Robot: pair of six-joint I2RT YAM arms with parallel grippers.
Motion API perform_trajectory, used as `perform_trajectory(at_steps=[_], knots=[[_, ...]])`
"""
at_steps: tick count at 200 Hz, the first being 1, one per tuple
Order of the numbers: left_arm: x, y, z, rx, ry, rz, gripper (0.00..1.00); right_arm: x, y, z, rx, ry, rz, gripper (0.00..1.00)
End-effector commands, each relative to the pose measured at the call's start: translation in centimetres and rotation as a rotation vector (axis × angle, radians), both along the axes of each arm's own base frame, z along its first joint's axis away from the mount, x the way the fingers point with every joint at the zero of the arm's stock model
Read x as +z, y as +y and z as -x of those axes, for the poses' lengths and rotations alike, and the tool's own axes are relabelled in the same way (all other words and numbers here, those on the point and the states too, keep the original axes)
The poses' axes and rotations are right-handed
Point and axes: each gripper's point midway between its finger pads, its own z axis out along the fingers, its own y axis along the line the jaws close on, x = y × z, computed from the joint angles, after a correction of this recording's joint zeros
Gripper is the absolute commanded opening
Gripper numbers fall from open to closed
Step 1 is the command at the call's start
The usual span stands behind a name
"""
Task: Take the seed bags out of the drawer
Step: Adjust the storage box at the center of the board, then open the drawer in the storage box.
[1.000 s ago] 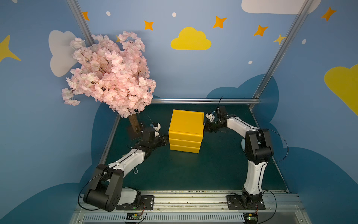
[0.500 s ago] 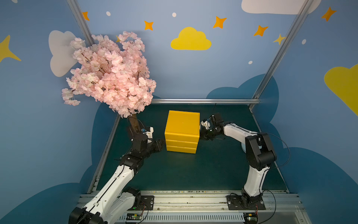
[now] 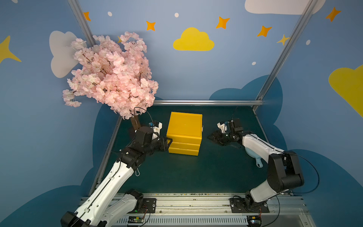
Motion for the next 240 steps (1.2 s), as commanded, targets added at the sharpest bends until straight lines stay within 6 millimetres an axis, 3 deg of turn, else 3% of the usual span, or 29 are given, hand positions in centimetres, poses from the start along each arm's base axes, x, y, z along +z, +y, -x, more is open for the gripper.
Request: perform_trajectory(at_steps=[1, 35, 99, 150, 240], knots=[[1.3, -0.9, -0.6, -0.046, 0.028, -0.036, 0.46, 3.4, 0.7, 0.7, -0.007, -0.063, -0.101, 0.70], [3.0, -2.3, -3.8, -0.075, 0.046, -0.088, 0.53, 5.9, 1.2, 1.2, -0.034, -0.084, -0.247, 0.83], [1.0, -3.2, -8.6, -0.049, 0.134, -0.213, 0.57, 7.8, 2.2, -1.3, -0.061, -0.061, -0.480, 0.78], [0.0, -3.1, -9.9, -0.040, 0.170, -0.277, 0.57, 7.8, 2.9, -3.1, -0.064, -0.043, -0.565, 0.71], [-1.6, -3.3, -10.1, -0.046, 0.208, -0.292, 0.56, 7.5, 4.5, -3.9, -0.026, -0.028, -0.589, 0.67]])
